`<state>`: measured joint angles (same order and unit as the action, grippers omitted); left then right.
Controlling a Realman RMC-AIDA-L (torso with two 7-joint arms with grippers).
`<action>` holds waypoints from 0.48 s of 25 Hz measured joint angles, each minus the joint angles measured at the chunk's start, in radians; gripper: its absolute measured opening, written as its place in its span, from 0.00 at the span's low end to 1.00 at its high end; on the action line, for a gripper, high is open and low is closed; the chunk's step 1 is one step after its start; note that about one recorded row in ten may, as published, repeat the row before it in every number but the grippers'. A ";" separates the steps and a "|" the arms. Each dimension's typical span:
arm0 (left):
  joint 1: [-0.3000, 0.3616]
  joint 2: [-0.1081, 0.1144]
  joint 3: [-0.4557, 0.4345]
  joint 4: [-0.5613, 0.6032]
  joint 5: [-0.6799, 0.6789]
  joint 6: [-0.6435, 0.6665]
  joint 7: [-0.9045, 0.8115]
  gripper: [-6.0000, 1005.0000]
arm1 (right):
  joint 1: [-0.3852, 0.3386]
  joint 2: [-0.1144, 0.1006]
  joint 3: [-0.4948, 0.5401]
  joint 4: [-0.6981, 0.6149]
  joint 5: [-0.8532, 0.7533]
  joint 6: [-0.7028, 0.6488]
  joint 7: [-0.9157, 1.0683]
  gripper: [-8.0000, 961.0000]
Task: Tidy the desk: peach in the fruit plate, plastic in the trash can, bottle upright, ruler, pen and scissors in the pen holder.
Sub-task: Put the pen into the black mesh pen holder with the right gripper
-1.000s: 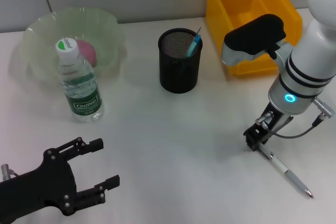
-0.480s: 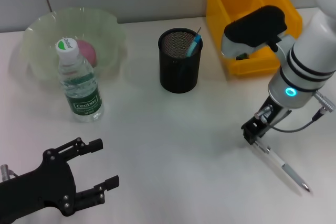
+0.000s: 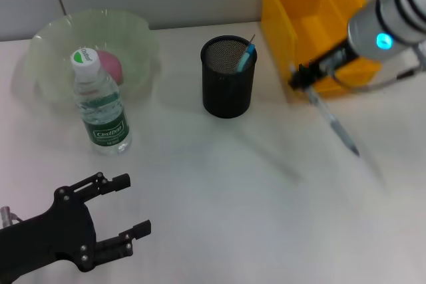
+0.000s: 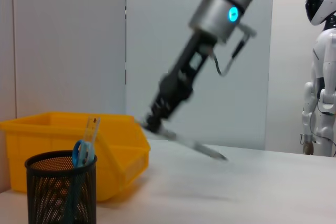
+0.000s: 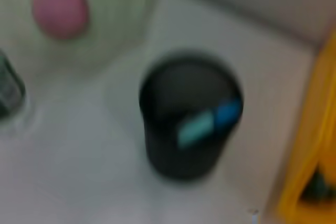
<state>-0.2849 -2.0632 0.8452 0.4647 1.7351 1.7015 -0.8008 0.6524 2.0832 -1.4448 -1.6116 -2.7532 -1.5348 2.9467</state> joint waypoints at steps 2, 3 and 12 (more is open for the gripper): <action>0.000 0.000 -0.001 0.000 -0.002 0.001 0.000 0.78 | -0.007 0.000 -0.003 -0.035 0.000 0.023 -0.002 0.19; -0.001 0.000 -0.002 0.000 -0.002 0.001 0.000 0.78 | -0.013 0.000 -0.006 -0.054 0.000 0.042 -0.005 0.19; -0.005 0.000 -0.004 -0.006 -0.003 0.001 0.009 0.78 | -0.094 -0.001 -0.114 -0.151 0.003 0.389 -0.060 0.19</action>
<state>-0.2904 -2.0632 0.8415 0.4586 1.7318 1.7028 -0.7919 0.5584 2.0821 -1.5587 -1.7622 -2.7507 -1.1459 2.8869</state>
